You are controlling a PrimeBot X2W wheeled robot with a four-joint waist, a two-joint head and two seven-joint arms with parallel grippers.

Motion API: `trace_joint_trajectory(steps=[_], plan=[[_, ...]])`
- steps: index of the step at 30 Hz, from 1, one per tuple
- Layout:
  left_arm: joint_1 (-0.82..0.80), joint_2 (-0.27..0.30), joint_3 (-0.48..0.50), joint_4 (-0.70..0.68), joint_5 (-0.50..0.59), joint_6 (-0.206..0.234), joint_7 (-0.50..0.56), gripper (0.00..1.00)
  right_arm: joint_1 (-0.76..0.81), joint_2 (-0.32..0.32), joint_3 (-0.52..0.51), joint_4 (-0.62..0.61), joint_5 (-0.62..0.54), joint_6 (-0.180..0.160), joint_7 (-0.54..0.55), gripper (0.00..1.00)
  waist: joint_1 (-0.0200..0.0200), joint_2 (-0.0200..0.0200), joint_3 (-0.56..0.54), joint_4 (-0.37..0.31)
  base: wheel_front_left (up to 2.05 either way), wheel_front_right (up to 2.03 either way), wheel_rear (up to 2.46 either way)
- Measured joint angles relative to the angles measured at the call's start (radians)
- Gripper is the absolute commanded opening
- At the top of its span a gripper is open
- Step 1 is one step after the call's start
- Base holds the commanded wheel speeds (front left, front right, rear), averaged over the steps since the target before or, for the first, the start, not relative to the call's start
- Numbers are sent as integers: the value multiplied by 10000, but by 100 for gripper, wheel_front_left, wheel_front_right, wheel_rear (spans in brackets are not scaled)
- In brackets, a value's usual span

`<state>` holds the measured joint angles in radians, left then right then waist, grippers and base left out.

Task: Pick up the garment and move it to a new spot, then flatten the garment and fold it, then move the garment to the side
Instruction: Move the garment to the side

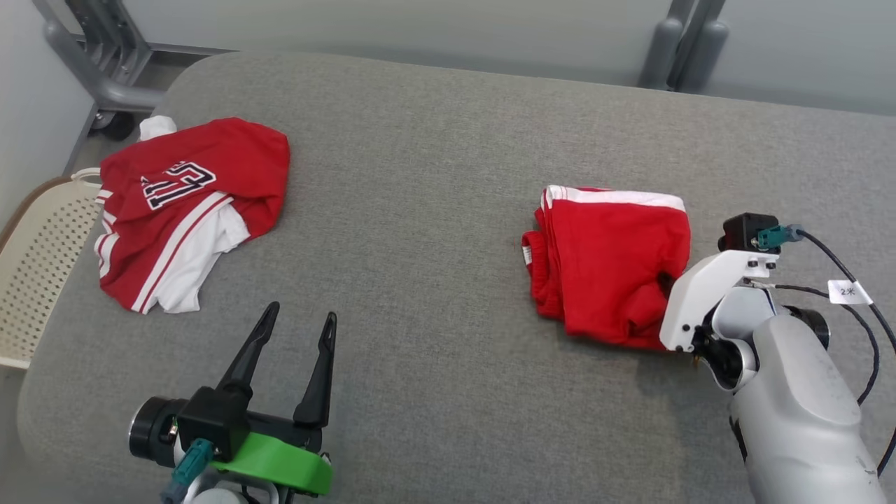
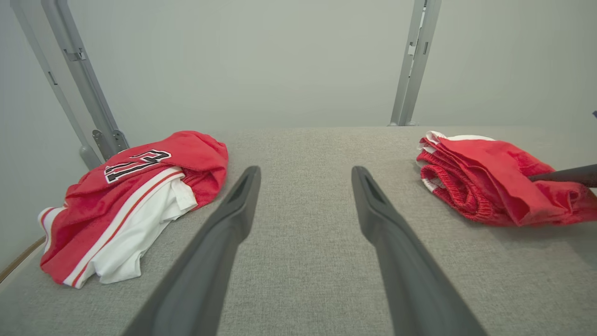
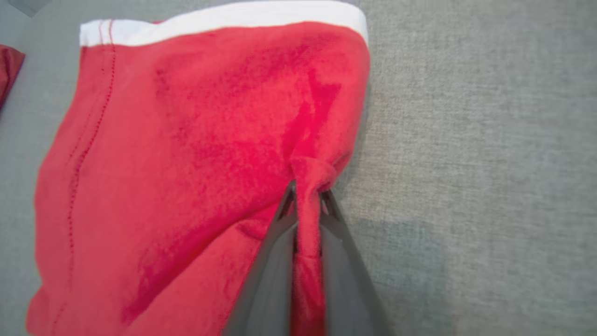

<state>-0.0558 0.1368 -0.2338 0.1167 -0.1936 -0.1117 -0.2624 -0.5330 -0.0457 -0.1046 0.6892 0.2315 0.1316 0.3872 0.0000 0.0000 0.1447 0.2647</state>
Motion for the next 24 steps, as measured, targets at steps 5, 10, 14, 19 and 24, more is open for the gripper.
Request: trace_joint_trajectory(steps=[5, 10, 14, 19, 24], plan=[[-153, -27, 36, -150, 31, 27, 0, 100, 205, -90, -42, -1281, -938, -2, 771, 0, 0, 0, 136, -609, 0, 0, 0], [-413, -33, 23, -276, 117, 25, 0, 100, 483, -1177, 888, -2602, -1202, 2, 1634, 0, 0, 0, 341, -1338, 0, 0, 0], [-586, -8, -13, -316, 159, 4, 0, 100, 596, -1948, 1162, -3122, -1016, 0, 1988, 0, 0, 0, 517, -1789, 0, 0, 0], [-926, 77, -81, -470, 245, -25, 0, 100, 554, -2953, 1300, -3593, -830, -2, 2127, 0, 0, 0, 927, -2482, 0, 0, 0], [-1311, 205, -236, -571, 330, -42, 0, 100, 114, -3785, 1509, -3476, -894, 0, 1779, 0, 0, 0, 1533, -2967, 0, 0, 0]])
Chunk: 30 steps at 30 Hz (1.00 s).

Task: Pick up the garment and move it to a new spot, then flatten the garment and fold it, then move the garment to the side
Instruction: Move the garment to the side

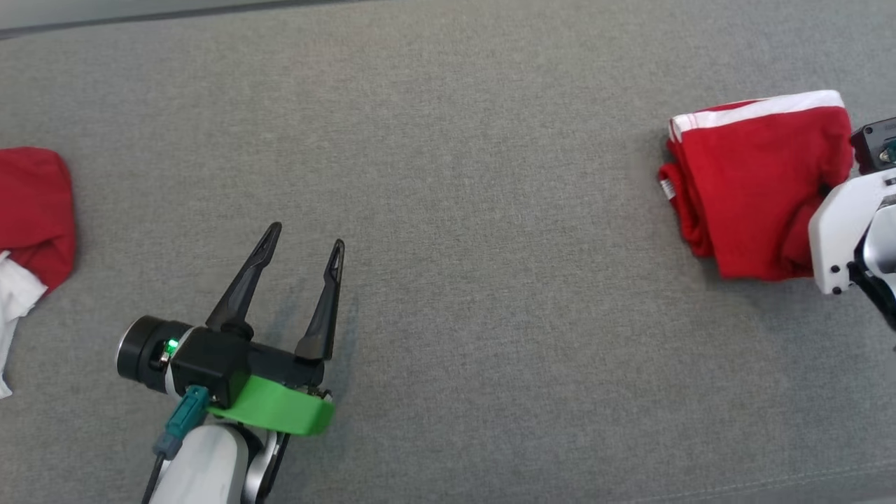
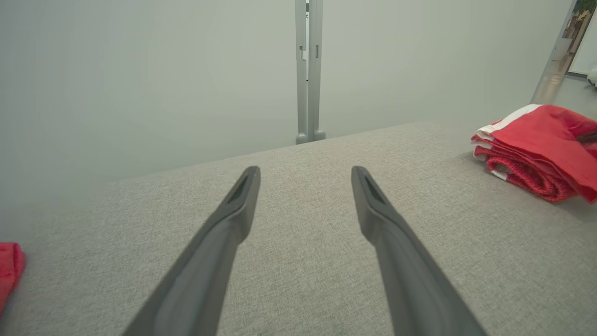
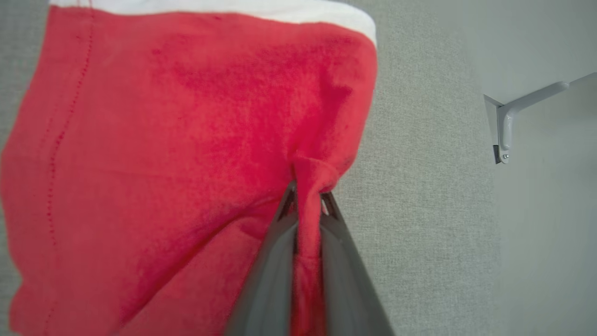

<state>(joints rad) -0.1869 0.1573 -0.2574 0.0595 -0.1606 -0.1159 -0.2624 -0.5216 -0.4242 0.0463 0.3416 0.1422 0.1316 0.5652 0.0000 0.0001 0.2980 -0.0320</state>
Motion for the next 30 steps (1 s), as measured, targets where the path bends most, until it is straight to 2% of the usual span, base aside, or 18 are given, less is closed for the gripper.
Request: trace_joint_trajectory(steps=[6, 11, 18, 22, 23, 24, 25, 26, 30], plan=[[-451, 173, -309, -142, 96, -46, 2, 100, -619, -1285, 389, 610, -380, 0, -748, 0, 0, 0, 780, -347, 0, 0, 0], [-788, 472, -410, -426, 167, -71, 2, 100, -1111, -2445, 506, 1455, -487, 0, -1448, 0, 1, 0, 1497, -375, 0, 0, 0], [-867, 598, -660, -930, 299, -73, 71, 100, -1317, -3555, 418, 2431, -970, 2, -2514, 0, 1, 0, 1993, -66, 0, 0, 0], [-872, 715, -700, -1139, 311, -71, 198, 100, -1349, -3726, -19, 3018, -1143, 2, -2865, 0, 1, 0, 2125, 210, 0, 0, 0], [-872, 725, -727, -1170, 311, -71, 244, 100, -1373, -3741, -184, 3191, -1208, 2, -2869, 26, 1, 0, 2150, 266, 0, 0, 0], [-872, 734, -750, -1200, 311, -71, 251, 100, -1394, -3741, -332, 3335, -1321, 2, -2871, 90, 1, 0, 2172, 316, 0, 0, 0], [-869, 744, -775, -1227, 314, -69, 278, 100, -1393, -3739, -408, 3471, -1471, 2, -2899, 90, 1, 0, 2186, 362, 0, 0, 0], [-861, 750, -802, -1239, 322, -67, 284, 100, -1392, -3699, -529, 3576, -1542, 2, -3014, 100, 1, 0, 2184, 401, 0, 0, 0], [-826, 775, -884, -1304, 380, -56, 236, 100, -1398, -3327, -989, 3806, -1590, 2, -3889, 100, 1, 0, 2007, 460, 0, 0, 0]])
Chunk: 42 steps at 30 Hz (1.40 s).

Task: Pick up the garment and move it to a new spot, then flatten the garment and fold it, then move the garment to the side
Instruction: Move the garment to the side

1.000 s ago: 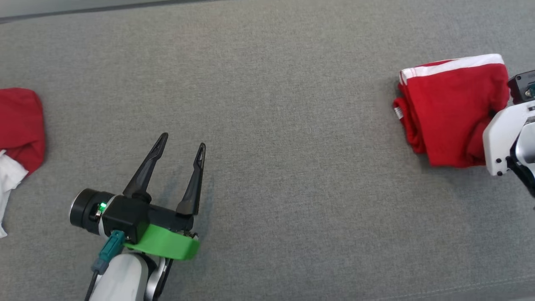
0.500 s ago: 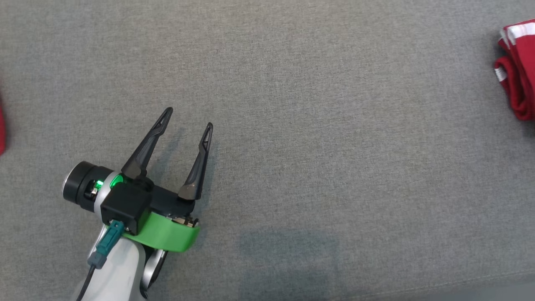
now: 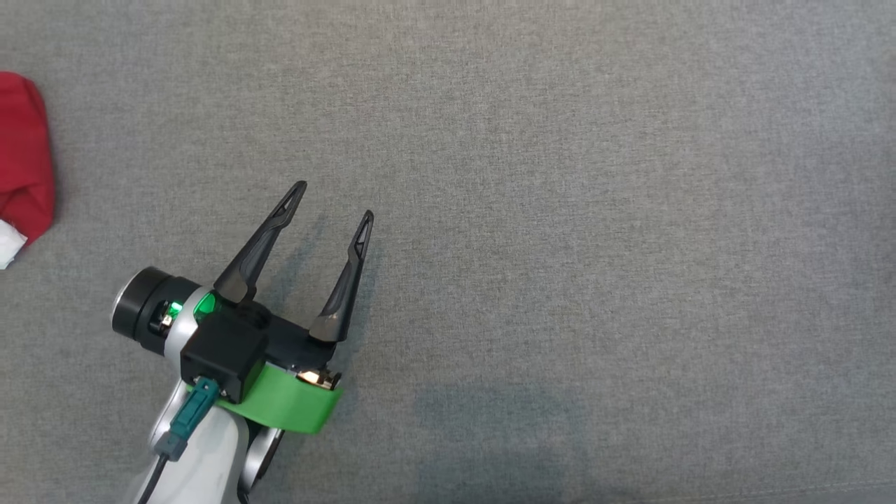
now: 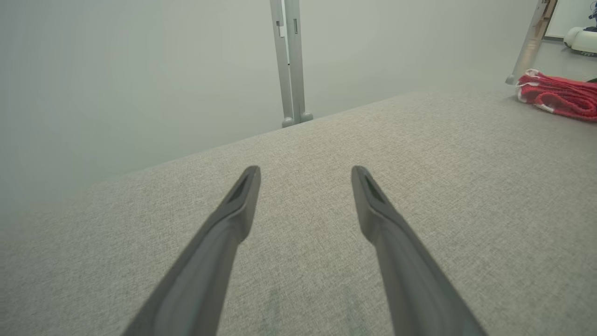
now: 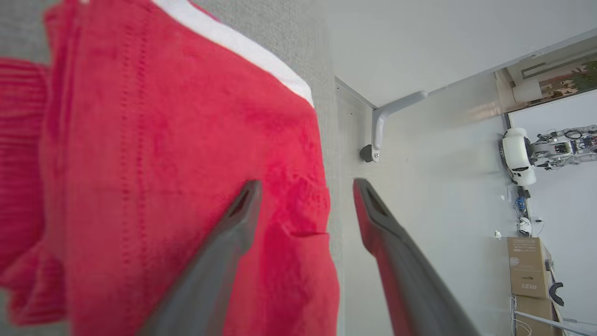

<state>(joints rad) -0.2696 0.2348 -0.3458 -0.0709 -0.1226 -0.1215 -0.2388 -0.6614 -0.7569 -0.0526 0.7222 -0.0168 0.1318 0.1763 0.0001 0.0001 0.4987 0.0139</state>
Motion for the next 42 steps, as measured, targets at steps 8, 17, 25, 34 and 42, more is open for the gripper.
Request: trace_joint_trajectory(steps=[8, 17, 25, 34, 42], plan=[[449, -303, 176, 336, -631, 88, -153, 100, 54, 976, 245, 46, 79, 0, -1783, 100, -1, 0, -821, -27, 0, 0, 0], [1128, -355, 462, 1164, -535, 782, -194, 100, 1618, 3572, -1174, -1394, 591, -2, -3440, 100, -2, 0, -2247, 2, 0, 0, 0], [1726, -750, 1336, 1898, -1007, 1894, -84, 100, 3710, 5875, -1112, -3597, 2065, -12, -3421, 100, -2, 0, -3621, 142, 0, 0, 0], [2073, -372, 1436, 2462, -926, 2092, 142, 100, 5031, 6698, -648, -5252, 2008, -10, -2527, 100, -2, 0, -4787, 348, 0, 0, 0], [2429, -270, 1732, 2936, -1461, 1962, 186, 100, 6112, 7012, -332, -5751, 1668, -10, -2326, 100, -2, 0, -5297, 605, 0, 0, 0]])
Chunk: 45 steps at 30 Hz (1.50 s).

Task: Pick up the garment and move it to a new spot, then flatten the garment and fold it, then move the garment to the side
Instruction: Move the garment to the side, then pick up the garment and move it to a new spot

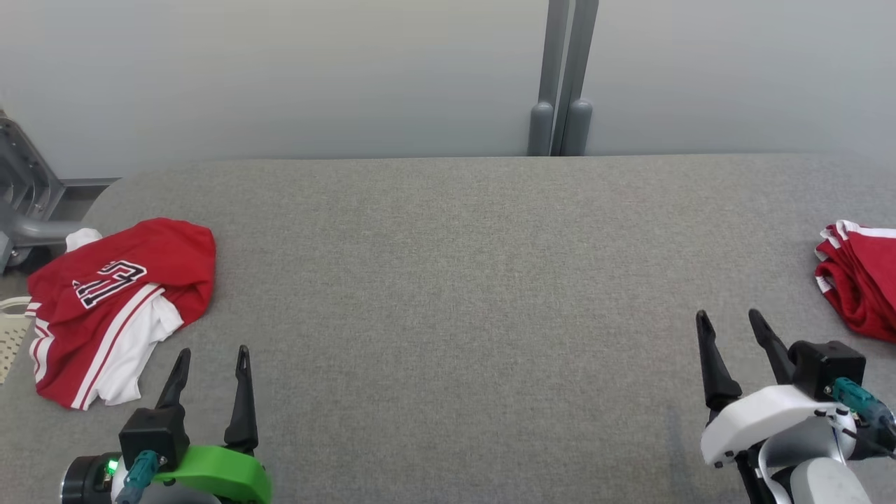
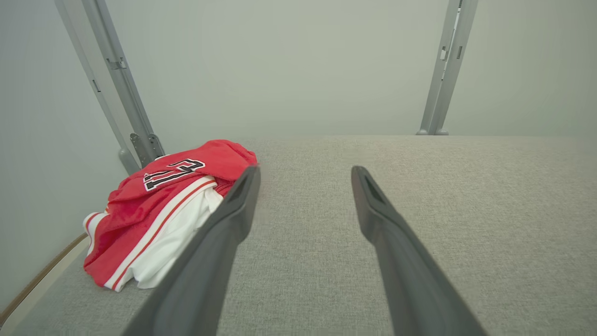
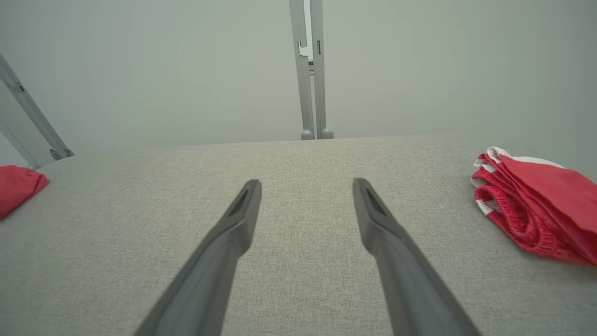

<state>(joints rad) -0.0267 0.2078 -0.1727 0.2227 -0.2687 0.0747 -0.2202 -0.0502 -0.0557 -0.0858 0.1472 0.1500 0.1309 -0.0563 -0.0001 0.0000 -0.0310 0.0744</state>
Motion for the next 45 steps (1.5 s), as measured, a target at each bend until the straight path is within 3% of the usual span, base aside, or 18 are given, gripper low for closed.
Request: trace_joint_trajectory(steps=[9, 30, 34, 45], plan=[[49, 69, -245, 518, -113, -629, -291, 100, 638, 54, 353, 393, 313, 0, -255, 100, 0, 0, -126, 54, 0, 0, 0], [145, -242, -15, 746, 84, -744, -408, 100, 654, 56, 602, 704, 71, 0, -332, 100, 0, 0, -104, 39, 0, 0, 0], [144, -253, 81, 769, 128, -748, -410, 100, 641, 56, 702, 708, 77, 0, -334, 100, 0, 0, -95, 245, 0, 0, 0], [292, -234, 313, 828, 305, -700, -420, 100, 670, 56, 1009, 853, 230, 0, -456, 100, 0, 0, -155, 1684, 0, 0, 0]])
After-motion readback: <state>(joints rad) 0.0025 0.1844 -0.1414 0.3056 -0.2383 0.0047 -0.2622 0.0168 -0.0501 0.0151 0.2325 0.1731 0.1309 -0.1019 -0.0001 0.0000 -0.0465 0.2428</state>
